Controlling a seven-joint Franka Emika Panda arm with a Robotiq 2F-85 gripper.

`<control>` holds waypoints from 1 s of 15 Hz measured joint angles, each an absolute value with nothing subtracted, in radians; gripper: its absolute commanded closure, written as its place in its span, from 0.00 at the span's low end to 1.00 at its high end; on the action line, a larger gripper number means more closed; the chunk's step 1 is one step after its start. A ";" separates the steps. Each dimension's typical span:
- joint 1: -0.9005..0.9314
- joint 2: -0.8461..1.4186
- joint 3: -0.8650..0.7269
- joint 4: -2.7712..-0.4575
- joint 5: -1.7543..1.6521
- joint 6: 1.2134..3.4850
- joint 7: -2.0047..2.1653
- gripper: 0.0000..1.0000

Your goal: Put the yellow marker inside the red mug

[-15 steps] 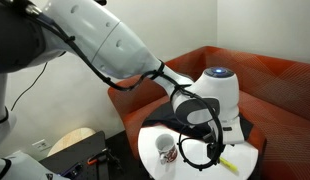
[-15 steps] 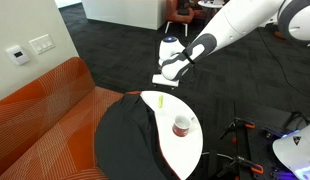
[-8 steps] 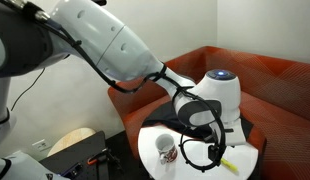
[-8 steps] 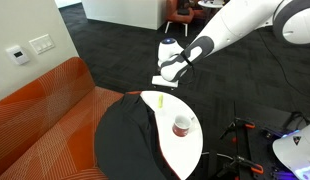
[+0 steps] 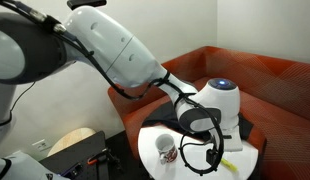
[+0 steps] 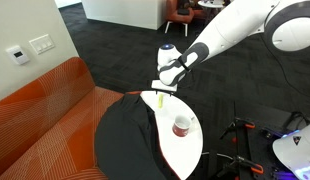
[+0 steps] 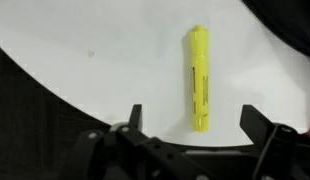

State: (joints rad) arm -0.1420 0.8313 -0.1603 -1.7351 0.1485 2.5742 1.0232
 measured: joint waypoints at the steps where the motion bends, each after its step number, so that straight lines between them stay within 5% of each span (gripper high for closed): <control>1: -0.141 0.844 -0.160 -1.725 0.153 2.573 1.023 0.00; 7: -0.133 0.917 -0.160 -1.654 0.160 2.538 1.023 0.00; 12: -0.131 0.958 -0.160 -1.589 0.160 2.481 1.023 0.51; 15: -0.130 0.977 -0.160 -1.555 0.160 2.445 1.023 0.62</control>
State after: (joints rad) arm -0.1301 0.9770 -0.1602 -1.5545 0.1596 2.4453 1.0233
